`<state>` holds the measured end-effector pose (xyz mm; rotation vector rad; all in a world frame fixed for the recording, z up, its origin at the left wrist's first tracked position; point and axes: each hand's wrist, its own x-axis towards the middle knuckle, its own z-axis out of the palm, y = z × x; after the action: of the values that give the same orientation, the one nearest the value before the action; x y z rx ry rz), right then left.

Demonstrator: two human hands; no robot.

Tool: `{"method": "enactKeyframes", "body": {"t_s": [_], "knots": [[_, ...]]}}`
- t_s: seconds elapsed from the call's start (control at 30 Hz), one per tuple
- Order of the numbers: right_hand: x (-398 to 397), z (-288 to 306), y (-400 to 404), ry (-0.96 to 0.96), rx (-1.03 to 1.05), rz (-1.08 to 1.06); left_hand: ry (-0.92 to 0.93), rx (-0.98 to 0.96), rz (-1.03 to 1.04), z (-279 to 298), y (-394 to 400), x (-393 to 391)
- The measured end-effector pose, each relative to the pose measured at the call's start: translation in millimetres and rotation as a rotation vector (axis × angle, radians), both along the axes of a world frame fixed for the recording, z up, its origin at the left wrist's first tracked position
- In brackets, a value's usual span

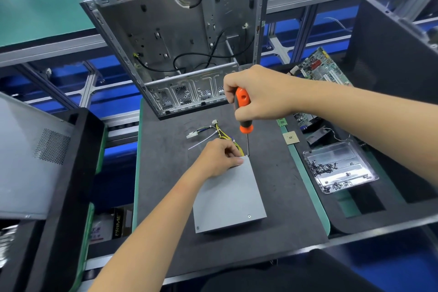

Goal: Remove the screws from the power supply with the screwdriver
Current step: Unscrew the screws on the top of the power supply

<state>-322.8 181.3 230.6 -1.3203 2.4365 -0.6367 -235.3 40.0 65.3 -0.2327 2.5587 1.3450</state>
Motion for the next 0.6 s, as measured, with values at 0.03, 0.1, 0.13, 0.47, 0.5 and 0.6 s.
{"method": "enactKeyframes", "body": {"t_s": [0.03,0.1,0.13,0.47,0.5,0.6], "knots": [[0.9,0.9,0.0,-0.002,-0.008,0.001,-0.007,0.018,0.027,0.5,-1.9,-0.3],[2.5,2.0,-0.6,-0.006,-0.013,0.003,-0.038,0.063,0.072,3.8,-3.5,-1.2],[3.2,2.2,-1.3,-0.005,-0.008,0.004,-0.043,0.059,0.068,6.1,-3.6,-1.6],[2.0,0.7,-0.7,0.019,-0.001,0.000,0.157,-0.438,-0.323,18.5,-4.8,-4.1],[2.2,0.7,-0.6,0.019,0.001,0.004,0.153,-0.446,-0.338,19.3,-4.9,-4.9],[3.1,0.4,-0.8,0.012,0.003,0.018,0.130,-0.464,-0.383,20.2,-5.5,-6.1]]}}
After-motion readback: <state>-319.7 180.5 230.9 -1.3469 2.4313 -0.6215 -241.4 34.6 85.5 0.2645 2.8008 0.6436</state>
